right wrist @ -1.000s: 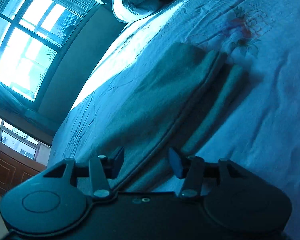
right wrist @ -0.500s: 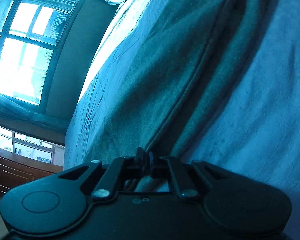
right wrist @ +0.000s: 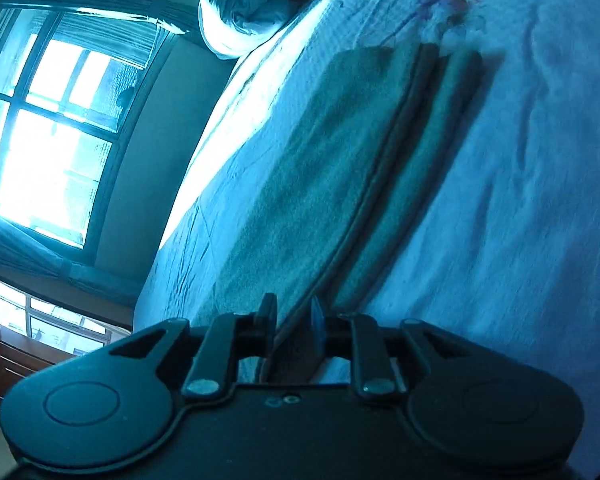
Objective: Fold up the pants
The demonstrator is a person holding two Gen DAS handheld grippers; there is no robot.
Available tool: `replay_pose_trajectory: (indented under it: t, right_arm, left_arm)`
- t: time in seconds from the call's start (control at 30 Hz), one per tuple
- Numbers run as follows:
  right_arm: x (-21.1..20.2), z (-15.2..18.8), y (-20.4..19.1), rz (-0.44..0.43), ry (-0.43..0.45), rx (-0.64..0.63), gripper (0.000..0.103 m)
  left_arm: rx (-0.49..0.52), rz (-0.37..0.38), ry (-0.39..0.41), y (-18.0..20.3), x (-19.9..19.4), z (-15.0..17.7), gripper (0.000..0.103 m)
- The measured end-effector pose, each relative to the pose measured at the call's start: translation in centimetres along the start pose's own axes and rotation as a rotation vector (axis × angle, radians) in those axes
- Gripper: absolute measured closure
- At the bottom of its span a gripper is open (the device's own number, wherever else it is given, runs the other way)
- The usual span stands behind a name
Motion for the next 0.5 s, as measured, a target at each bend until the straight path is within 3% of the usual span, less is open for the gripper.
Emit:
replay_pose_trajectory:
  t: [0.13,0.4,0.5]
  right_arm:
    - [-0.2,-2.2,2.2,0.040,0.053,0.076,0.095]
    - [0.3,-2.9,2.6,0.038,0.060,0.071,0.095]
    - [0.0,-2.8,3.4,0.029,0.054,0.073,0.096]
  left_arm:
    - [0.020,-0.003,-0.001,0.9,-0.2,0.4,0.018]
    - [0.103,0.037,-0.019,4.1,-0.1,0.7,0.018]
    - [0.203,-0.006,-0.032,5.6,0.5,1.2,0.018]
Point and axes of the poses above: each gripper's, at about its wrist camera, not at the fingertips, and x roughly the way its jaws point, y to its right, z to its underside, the point moved 5 cm from there along x, roughly the way its jaws point, and after that the axes turned 3 degrees about -x, right-handed, at the moved point
